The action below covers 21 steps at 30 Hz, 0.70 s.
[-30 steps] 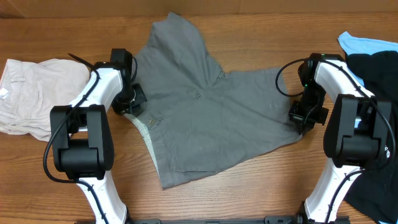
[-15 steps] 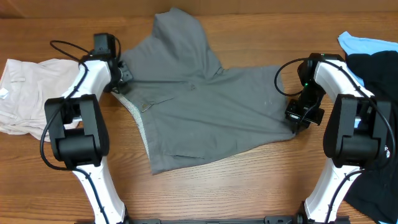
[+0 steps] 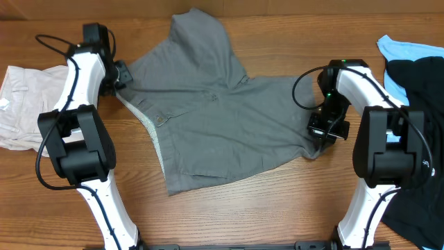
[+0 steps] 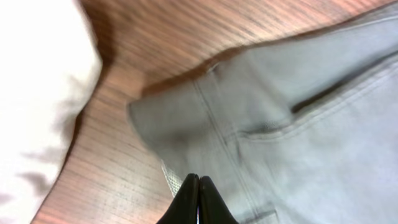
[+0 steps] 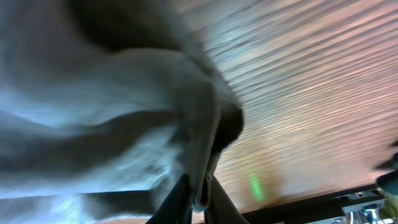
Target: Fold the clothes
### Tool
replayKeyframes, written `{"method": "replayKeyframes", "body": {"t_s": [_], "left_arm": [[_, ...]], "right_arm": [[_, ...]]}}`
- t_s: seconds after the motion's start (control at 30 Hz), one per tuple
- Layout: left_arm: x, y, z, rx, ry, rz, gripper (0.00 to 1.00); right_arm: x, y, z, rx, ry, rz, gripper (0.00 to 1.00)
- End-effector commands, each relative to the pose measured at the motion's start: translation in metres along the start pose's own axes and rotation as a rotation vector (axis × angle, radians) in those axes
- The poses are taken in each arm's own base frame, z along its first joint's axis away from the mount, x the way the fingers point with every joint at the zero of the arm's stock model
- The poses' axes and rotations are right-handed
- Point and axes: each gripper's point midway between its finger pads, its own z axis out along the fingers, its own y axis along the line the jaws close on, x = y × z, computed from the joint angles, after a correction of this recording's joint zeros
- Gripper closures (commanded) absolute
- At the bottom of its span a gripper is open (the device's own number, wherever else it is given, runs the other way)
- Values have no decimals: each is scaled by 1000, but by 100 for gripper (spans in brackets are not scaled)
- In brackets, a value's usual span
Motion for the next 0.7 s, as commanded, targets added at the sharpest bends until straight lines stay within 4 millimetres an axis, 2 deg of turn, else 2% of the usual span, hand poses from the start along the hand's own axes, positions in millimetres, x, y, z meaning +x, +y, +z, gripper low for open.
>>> {"method": "replayKeyframes", "body": {"t_s": [0.0, 0.07, 0.1, 0.13, 0.17, 0.2, 0.23, 0.27, 0.33, 0.37, 0.43, 0.47, 0.5, 0.67], "left_arm": [[-10, -31, -39, 148, 14, 41, 96], [4, -50, -59, 265, 88, 69, 96], [15, -58, -67, 314, 140, 78, 94], [27, -62, -70, 332, 189, 79, 87], [38, -62, -72, 329, 236, 78, 78], [52, -60, -72, 305, 285, 86, 50], [61, -57, -70, 281, 318, 94, 37], [72, -55, -69, 253, 351, 99, 30], [89, -54, -65, 215, 405, 115, 28], [108, -57, -59, 191, 462, 135, 28], [126, -61, -52, 173, 510, 155, 29], [142, -64, -45, 159, 547, 175, 29], [151, -67, -38, 147, 563, 185, 29], [189, -65, -6, 50, 604, 176, 29]], "right_arm": [[-5, -19, -17, 3, -72, 51, 87], [-9, -25, -26, 9, -112, 57, 62], [-12, -28, -32, 12, -139, 62, 43], [-15, -29, -37, 3, -159, 66, 34], [-19, -28, -43, -9, -184, 70, 27], [-25, -26, -50, -26, -214, 67, 21], [-31, -22, -58, -47, -244, 59, 15], [-36, -16, -64, -76, -269, 28, 14], [-50, 9, -84, -189, -348, -103, 13], [-60, 42, -109, -327, -439, -246, 11], [-68, 71, -134, -437, -536, -360, 9], [-73, 87, -147, -484, -594, -407, 14], [-75, 102, -158, -528, -642, -450, 14], [-89, 152, -181, -594, -797, -572, 14]]}}
